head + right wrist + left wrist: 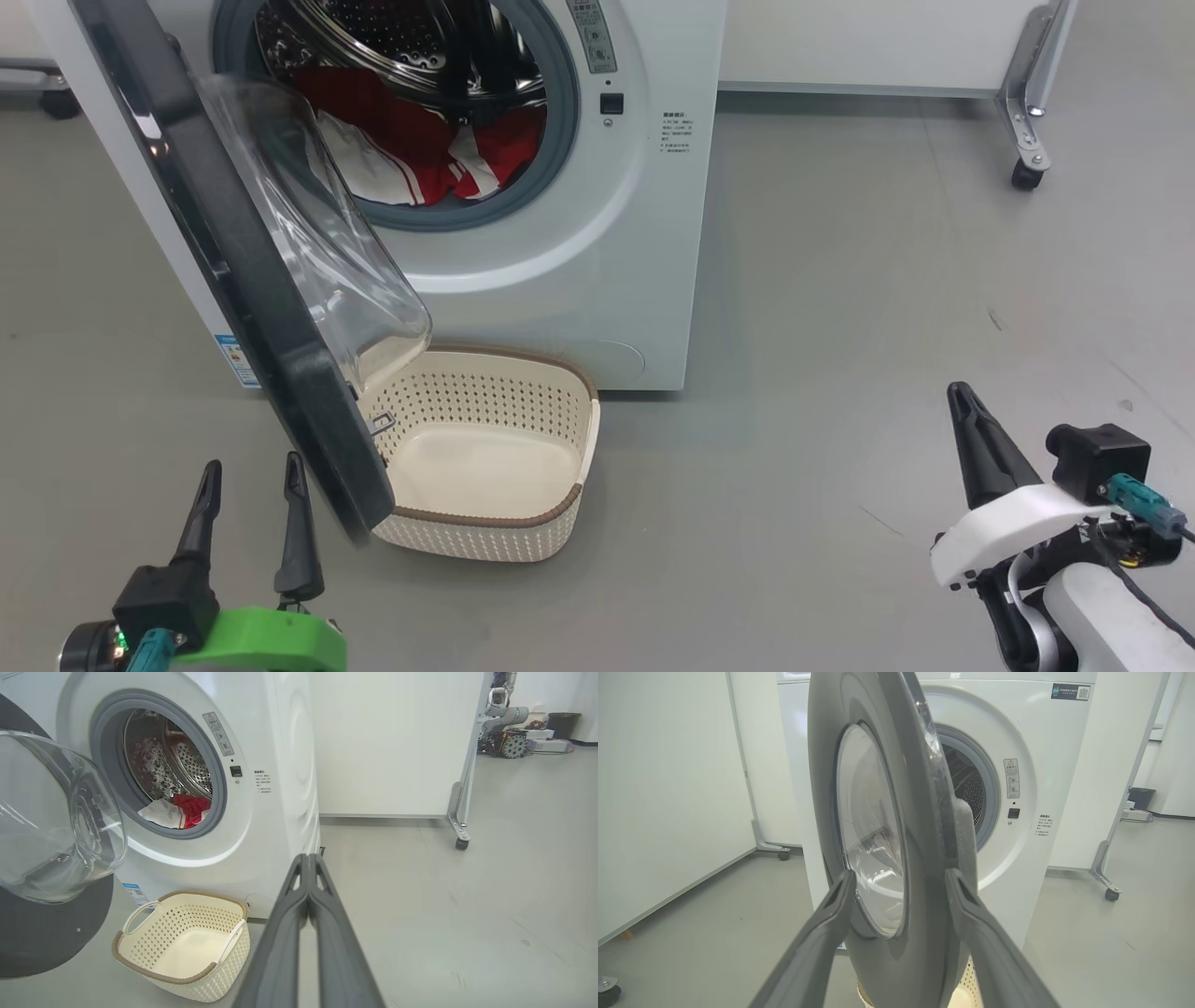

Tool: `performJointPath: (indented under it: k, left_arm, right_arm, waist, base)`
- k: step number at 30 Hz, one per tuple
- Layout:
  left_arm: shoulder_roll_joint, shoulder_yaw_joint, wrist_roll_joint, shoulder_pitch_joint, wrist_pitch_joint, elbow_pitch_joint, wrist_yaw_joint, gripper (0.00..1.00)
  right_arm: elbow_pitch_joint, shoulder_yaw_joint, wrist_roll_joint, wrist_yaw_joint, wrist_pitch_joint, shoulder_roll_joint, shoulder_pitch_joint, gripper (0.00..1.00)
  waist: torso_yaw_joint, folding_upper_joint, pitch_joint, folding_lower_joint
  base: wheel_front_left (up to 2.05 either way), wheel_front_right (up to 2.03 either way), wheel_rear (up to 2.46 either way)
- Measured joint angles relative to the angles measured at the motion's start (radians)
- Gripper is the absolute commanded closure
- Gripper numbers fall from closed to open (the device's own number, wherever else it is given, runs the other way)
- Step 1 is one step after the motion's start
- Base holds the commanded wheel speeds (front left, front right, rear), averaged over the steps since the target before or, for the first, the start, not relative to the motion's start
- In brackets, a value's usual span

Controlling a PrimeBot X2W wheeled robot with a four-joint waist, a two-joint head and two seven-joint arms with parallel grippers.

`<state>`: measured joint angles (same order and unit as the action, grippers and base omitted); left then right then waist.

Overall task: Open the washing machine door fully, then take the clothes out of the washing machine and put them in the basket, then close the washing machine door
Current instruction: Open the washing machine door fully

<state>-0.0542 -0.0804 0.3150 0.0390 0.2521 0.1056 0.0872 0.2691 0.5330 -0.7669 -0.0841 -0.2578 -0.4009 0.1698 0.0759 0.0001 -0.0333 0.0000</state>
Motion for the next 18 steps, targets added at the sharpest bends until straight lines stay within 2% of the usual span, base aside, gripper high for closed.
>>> performJointPath:
  k: [2, 3, 18]
  left_arm:
    - [0.0, 0.001, 0.0, 0.003, 0.0, 0.001, -0.004, 0.0]
    - [0.0, 0.002, 0.0, 0.003, 0.0, 0.001, -0.005, 0.0]
    - [0.004, 0.008, -0.009, 0.02, 0.0, 0.008, -0.024, 0.0]
  right_arm:
    - [-0.019, -0.013, 0.022, -0.007, 0.0, 0.0, -0.017, 1.0]
    - [-0.035, -0.018, 0.041, -0.007, 0.0, 0.0, -0.034, 0.0]
    - [-0.166, -0.139, 0.166, -0.025, 0.002, 0.046, -0.145, 0.0]
  waist:
    - [-0.002, 0.0, 0.002, 0.0]
    - [-0.003, 0.0, 0.004, 0.0]
    - [-0.01, 0.0, 0.036, 0.0]
  base:
    - [0.0, 0.0, 0.0]
    - [0.0, 0.0, 0.0]
    - [0.0, 0.0, 0.0]
